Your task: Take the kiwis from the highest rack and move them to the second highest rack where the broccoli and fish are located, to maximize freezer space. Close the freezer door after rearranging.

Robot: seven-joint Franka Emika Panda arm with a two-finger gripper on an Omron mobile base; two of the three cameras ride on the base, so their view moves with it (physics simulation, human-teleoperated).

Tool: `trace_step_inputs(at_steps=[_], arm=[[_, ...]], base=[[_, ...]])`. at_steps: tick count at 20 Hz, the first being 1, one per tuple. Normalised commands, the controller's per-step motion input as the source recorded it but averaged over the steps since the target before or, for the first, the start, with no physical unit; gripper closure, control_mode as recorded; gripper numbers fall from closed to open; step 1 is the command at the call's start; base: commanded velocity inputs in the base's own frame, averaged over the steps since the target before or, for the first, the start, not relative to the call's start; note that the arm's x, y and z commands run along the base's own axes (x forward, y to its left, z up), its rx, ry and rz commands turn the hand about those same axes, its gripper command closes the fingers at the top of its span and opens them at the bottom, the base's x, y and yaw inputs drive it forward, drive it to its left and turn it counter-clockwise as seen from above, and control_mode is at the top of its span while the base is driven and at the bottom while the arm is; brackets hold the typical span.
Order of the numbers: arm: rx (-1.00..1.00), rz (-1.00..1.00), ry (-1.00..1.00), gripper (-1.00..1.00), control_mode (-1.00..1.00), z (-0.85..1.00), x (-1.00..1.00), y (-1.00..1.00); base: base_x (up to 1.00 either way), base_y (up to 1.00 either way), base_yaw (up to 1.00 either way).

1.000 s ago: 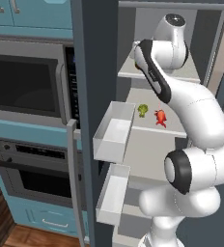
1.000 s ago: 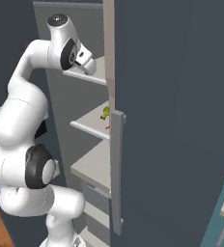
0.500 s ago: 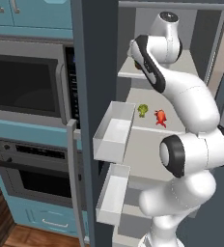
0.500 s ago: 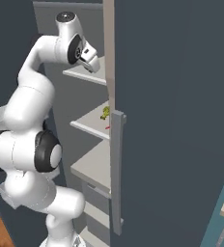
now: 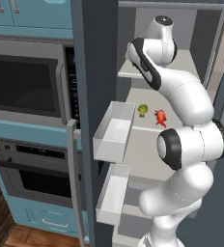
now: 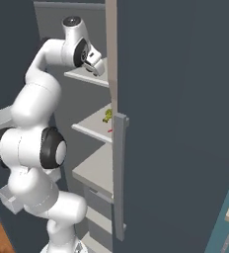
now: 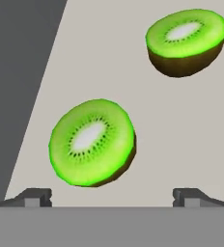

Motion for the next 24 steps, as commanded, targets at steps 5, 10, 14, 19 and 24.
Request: trace_step_inputs(at_steps=[5,10,14,19,24], arm=[[0.00,0.00,0.00,-1.00,-1.00,-0.13,0.25,-0.03],[0.00,0.00,0.00,-1.00,-1.00,-0.08,0.27,-0.01],[0.00,0.00,0.00,-1.00,-1.00,-0.14,0.22,0.00],[0.00,0.00,0.00,1.00,-1.00,-0.26,0.05,0.00],[0.00,0.00,0.00,1.00,-1.00,-0.26,-0.12,0.00]], base=[[0.00,0.00,0.00],[0.00,0.00,0.00],[0.00,0.00,0.00],[0.00,0.00,0.00],[0.00,0.00,0.00]])
